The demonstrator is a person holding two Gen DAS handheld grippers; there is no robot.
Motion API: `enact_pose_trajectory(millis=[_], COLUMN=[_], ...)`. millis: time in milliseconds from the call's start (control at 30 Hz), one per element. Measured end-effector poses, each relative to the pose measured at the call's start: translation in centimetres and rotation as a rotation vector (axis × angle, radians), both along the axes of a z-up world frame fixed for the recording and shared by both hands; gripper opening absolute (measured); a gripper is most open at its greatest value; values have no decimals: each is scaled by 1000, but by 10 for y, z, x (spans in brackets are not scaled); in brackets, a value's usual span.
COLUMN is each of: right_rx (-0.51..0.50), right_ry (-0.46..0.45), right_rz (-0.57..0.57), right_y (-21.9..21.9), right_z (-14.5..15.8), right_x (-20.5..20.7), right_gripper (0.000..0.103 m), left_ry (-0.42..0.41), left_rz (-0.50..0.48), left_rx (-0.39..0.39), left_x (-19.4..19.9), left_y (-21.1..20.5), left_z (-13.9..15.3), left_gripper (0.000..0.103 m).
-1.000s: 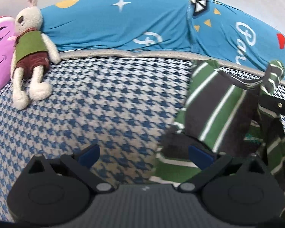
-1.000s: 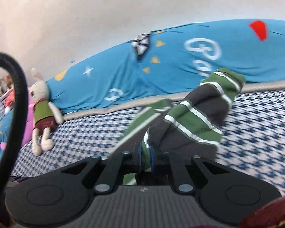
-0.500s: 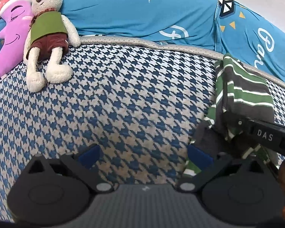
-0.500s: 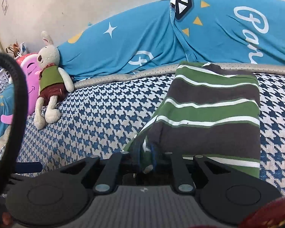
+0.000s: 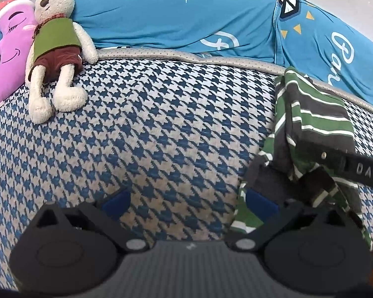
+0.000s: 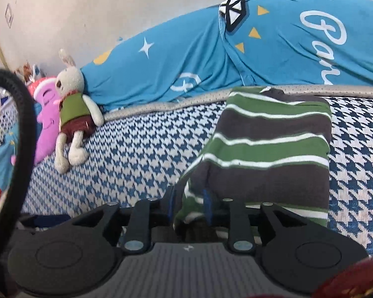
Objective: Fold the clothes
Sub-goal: 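Lift the held side edge with the right gripper and fold it over the shirt, then lower the folded edge onto the shirt and open the right gripper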
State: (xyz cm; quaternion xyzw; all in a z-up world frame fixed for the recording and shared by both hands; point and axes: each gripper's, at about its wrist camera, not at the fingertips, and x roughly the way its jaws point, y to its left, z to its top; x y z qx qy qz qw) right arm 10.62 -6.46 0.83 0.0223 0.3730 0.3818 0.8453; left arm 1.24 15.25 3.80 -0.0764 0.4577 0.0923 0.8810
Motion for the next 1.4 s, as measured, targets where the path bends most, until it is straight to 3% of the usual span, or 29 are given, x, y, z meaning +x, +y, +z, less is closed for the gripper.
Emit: enact_pose_trajectory(millis=[233, 300, 367, 700, 933, 1167, 1400], right_rx=[-74, -89, -96, -40, -46, 10, -42], right_ry=[-49, -63, -74, -126, -63, -41, -78], right_rz=[22, 22, 25, 50, 58, 23, -36], right_y=[6, 8, 9, 17, 22, 6, -20], right_z=[-7, -9, -9, -2, -18, 0, 12], right_x=[-8, -10, -11, -19, -14, -16, -36], right_gripper=[33, 30, 19, 15, 22, 27, 30], left_ry=[1, 1, 2, -2, 11, 5, 3], left_rz=[1, 2, 3, 15, 17, 16, -22], left_rx=[-1, -1, 1, 13, 18, 22, 88], left_x=[0, 0, 0, -2, 0, 2, 0], left_y=[1, 1, 1, 2, 2, -1, -18], left_z=[0, 0, 0, 0, -2, -1, -4], left_gripper=[103, 103, 103, 103, 103, 103, 103])
